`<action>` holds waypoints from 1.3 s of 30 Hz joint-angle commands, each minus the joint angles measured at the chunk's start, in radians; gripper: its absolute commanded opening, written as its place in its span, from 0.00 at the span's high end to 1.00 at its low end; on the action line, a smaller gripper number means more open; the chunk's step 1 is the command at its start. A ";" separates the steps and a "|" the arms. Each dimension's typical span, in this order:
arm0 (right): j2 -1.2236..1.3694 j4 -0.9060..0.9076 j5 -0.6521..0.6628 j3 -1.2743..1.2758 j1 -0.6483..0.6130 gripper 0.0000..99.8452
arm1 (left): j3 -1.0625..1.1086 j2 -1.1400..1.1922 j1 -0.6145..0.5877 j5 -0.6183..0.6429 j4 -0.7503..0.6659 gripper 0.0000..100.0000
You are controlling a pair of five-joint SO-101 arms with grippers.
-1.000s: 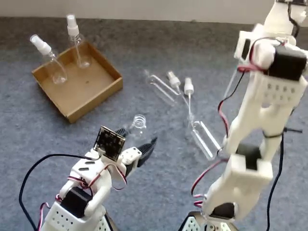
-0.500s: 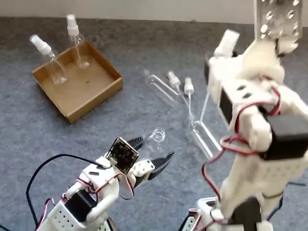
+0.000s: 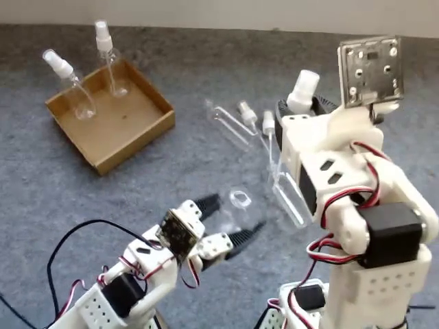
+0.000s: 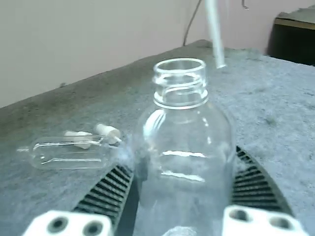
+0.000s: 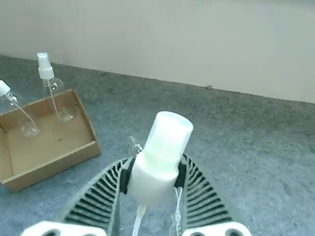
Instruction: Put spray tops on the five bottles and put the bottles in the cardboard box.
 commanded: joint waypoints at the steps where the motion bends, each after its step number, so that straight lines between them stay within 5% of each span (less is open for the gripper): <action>1: -0.137 -0.148 0.005 0.127 -0.005 0.99 | 0.022 -0.010 0.068 -0.005 -0.025 0.86; 10: -0.354 -0.223 0.011 0.271 -0.162 0.99 | 0.022 -0.007 0.071 -0.005 0.037 0.86; 31: -0.367 -0.150 0.005 0.272 -0.171 0.99 | 0.022 -0.008 0.068 -0.005 0.034 0.86; 39: -0.367 -0.107 0.011 0.275 -0.306 0.99 | 0.022 -0.008 0.068 -0.005 0.034 0.86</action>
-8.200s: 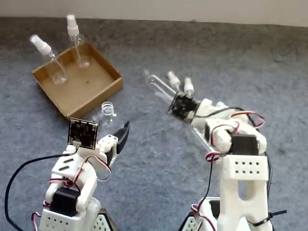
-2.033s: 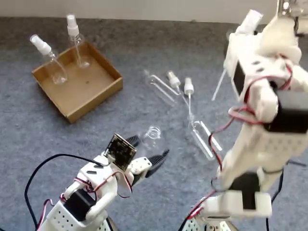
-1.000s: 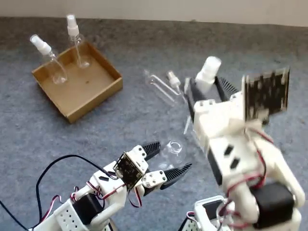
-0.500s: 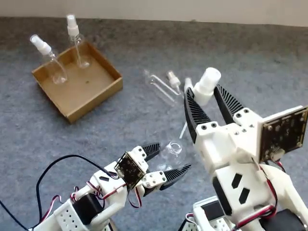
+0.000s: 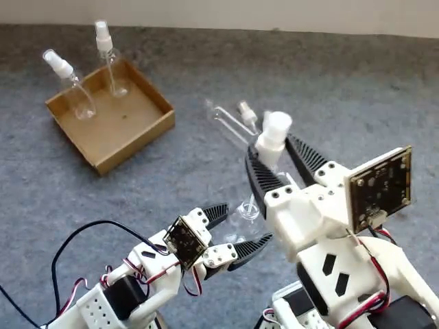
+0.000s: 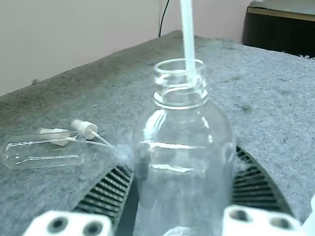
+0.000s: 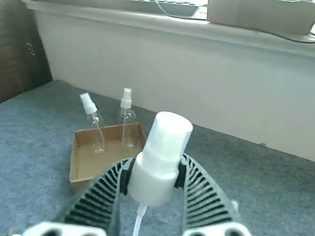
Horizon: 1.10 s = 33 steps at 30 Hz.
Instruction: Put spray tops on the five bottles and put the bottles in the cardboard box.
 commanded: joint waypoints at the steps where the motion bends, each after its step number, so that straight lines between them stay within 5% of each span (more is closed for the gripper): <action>1: -0.002 0.004 0.011 -0.002 -0.021 0.99 | 0.022 -0.010 0.018 -0.005 -0.002 0.86; 22: -0.051 0.094 0.015 0.274 -0.027 0.99 | 0.021 -0.012 -0.082 0.000 -0.068 0.86; 27: -0.176 0.094 0.150 0.406 -0.079 0.99 | 0.021 -0.012 -0.082 0.000 -0.069 0.86; 33: -0.297 0.099 0.173 0.463 -0.093 0.81 | 0.021 -0.012 -0.082 0.000 -0.069 0.86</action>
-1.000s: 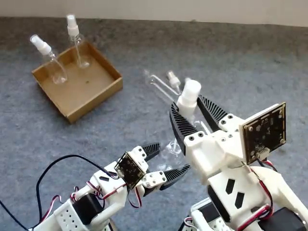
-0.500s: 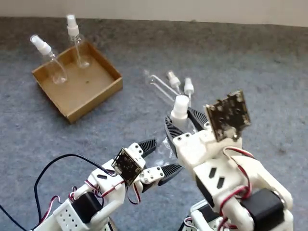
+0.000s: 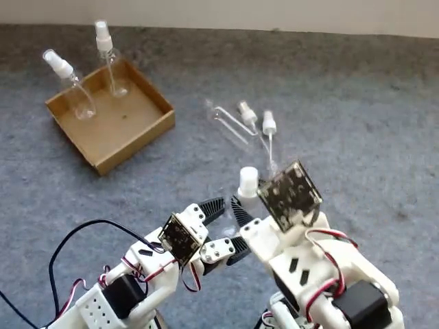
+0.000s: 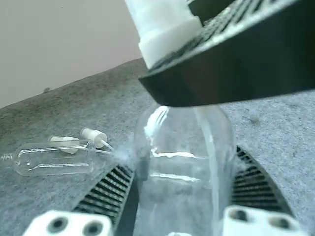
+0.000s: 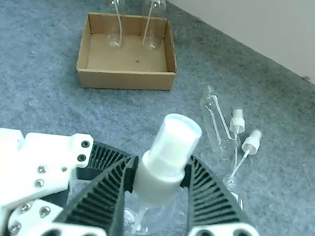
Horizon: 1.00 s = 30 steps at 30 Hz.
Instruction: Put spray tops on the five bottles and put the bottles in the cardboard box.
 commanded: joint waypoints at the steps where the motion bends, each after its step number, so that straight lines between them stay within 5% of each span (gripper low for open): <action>1: -0.051 0.019 0.017 -0.005 -0.010 0.78 | 0.021 -0.012 -0.015 0.000 -0.031 0.86; 12: -0.059 0.042 0.018 -0.008 -0.012 0.76 | 0.021 -0.012 -0.016 -0.003 -0.031 0.86; 20: -0.061 0.042 0.018 -0.007 -0.010 0.77 | 0.016 -0.012 -0.145 0.000 -0.058 0.86; 30: -0.061 0.042 0.018 0.002 -0.013 0.96 | -0.036 -0.012 -0.225 -0.005 -0.072 0.86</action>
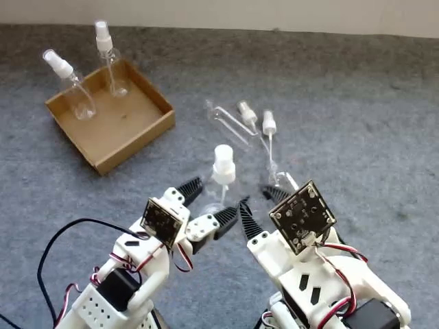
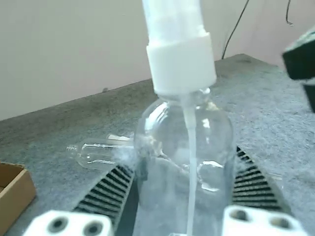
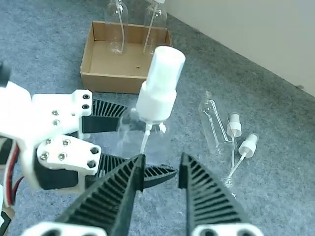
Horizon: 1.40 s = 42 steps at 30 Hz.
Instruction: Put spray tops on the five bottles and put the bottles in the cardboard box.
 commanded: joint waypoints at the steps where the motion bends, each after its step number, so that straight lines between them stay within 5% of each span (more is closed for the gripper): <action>1: -0.004 -0.005 0.011 0.005 -0.008 0.96 | -0.041 -0.012 -0.050 -0.005 -0.032 0.86; 7: -0.004 -0.056 0.009 0.124 -0.010 0.96 | -0.056 -0.012 -0.151 -0.003 -0.032 0.86; 16: -0.004 -0.550 0.009 0.547 -0.010 0.96 | -0.059 -0.012 -0.329 0.000 -0.043 0.86; 22: -0.004 -0.814 0.003 0.759 -0.012 0.96 | -0.025 -0.012 -0.337 0.002 -0.203 0.86; 31: -0.004 -0.949 -0.017 0.835 -0.013 0.96 | 0.025 -0.012 -0.335 0.008 -0.334 0.86; 36: -0.004 -0.957 -0.210 0.835 -0.012 0.96 | 0.025 -0.012 -0.337 0.190 -0.338 0.86; 42: -0.004 -0.957 -0.244 0.835 -0.013 0.96 | 0.025 -0.012 -0.335 0.290 -0.336 0.86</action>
